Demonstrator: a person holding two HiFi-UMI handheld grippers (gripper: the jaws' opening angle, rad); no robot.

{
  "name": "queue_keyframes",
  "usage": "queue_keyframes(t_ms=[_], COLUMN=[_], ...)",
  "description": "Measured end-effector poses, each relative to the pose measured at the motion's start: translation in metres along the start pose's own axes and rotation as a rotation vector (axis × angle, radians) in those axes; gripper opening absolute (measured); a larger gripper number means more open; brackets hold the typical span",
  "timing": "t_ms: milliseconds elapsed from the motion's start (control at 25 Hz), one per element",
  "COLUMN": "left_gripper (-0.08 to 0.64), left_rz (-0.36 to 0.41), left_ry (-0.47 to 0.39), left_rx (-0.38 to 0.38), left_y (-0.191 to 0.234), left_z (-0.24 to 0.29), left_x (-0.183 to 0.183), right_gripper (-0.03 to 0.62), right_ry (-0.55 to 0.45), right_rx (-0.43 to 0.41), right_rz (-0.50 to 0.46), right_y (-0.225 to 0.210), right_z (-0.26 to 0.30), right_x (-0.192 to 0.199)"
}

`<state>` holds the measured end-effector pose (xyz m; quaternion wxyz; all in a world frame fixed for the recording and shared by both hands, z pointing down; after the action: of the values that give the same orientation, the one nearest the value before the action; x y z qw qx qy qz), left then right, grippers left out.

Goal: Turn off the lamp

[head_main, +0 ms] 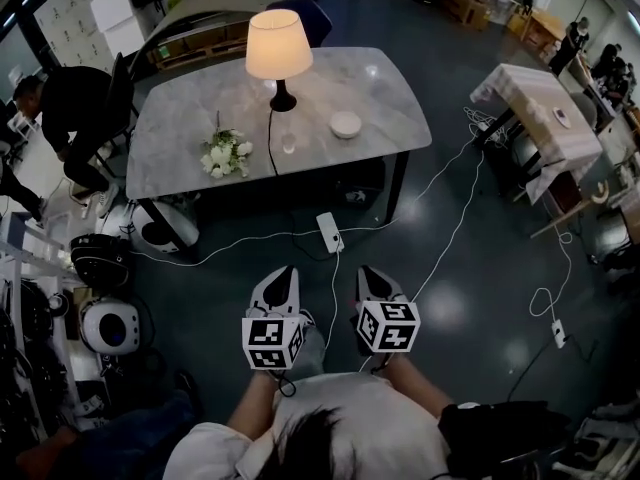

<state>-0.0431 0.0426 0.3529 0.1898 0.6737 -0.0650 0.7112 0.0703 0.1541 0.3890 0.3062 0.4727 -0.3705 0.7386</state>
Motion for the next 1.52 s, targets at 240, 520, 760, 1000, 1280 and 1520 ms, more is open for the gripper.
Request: queue_keyframes(t_ms=[240,520,760,1000,1280,1520], left_gripper=[-0.005,-0.005,-0.005,-0.005,-0.005,-0.005], left_rz=[0.004,-0.007,-0.030,-0.073,-0.110,-0.127], left_ry=[0.036,0.043,0.091,0.083,0.071,0.096], left_rx=[-0.045,-0.061,-0.090,-0.219,-0.334,-0.403], left_y=[0.036,0.062,0.055,0.030,0.028,0.048], left_z=[0.040,0.086,0.128,0.159,0.170,0.165], left_x=[-0.002,-0.007,0.009,0.015,0.028,0.055], right_gripper=[-0.002,-0.002,-0.002,-0.002,-0.002,-0.002], right_ry=[0.022,0.047,0.067,0.151,0.217,0.261], right_rx=[-0.030,-0.090,-0.120,-0.272,-0.392,-0.414], right_rz=[0.011,-0.003,-0.014,-0.069,-0.110,-0.150], right_y=[-0.002,0.008,-0.024,-0.048,-0.047,-0.047], right_z=[0.064,0.124,0.148,0.169,0.190,0.210], right_x=[-0.012,-0.029,-0.038,-0.043,-0.036,-0.013])
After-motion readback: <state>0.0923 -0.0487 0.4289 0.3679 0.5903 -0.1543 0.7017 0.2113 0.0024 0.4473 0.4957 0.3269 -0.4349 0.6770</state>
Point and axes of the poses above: the fingertips, and each gripper's own axes: z forward along the fingers, y to its left, x out of its underside, the point moved 2 cm from there along -z, backward along the fingers, and after that the axes turned 13 degrees about -y, right-handed, at the moved point
